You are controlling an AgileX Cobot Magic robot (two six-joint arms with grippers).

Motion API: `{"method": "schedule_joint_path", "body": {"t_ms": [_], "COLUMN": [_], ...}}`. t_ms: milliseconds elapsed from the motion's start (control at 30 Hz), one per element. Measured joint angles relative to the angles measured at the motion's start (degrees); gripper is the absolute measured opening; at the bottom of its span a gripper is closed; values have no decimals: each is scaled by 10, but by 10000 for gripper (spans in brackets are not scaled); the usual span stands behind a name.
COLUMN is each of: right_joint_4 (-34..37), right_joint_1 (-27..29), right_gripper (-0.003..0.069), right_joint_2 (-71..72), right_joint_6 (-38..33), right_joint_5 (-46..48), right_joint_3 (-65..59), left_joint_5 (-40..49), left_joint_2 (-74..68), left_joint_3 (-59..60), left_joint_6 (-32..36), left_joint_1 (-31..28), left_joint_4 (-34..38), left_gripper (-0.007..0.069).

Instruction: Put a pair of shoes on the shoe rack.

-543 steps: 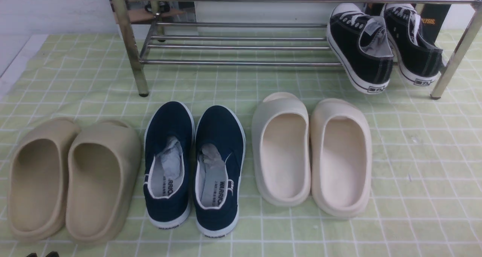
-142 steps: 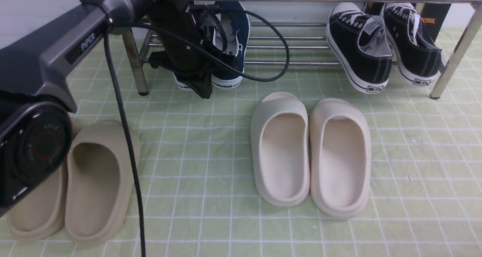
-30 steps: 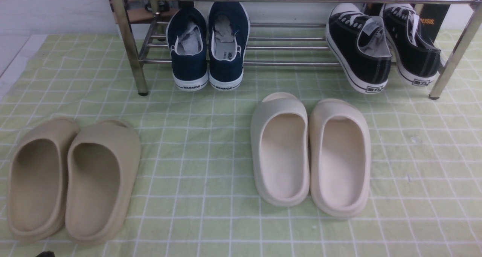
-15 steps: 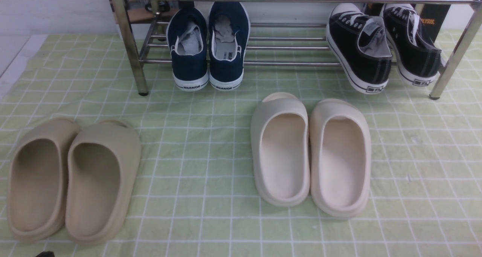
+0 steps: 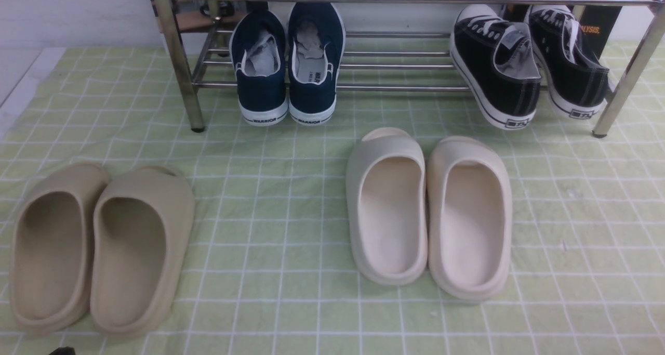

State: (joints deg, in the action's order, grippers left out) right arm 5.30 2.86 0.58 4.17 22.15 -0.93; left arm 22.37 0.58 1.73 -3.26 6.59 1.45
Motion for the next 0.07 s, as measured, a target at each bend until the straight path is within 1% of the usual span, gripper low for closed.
{"method": "schedule_joint_path", "body": {"t_ms": [67], "right_joint_4": [0], "right_joint_1": [0], "right_gripper": [239], "right_joint_2": [0], "right_joint_6": [0], "right_joint_5": [0], "right_joint_3": [0], "left_joint_5": [0], "left_joint_2": [0], "left_joint_3": [0], "left_joint_6": [0], "left_joint_1": [0], "left_joint_4": [0], "left_gripper": [17]}}
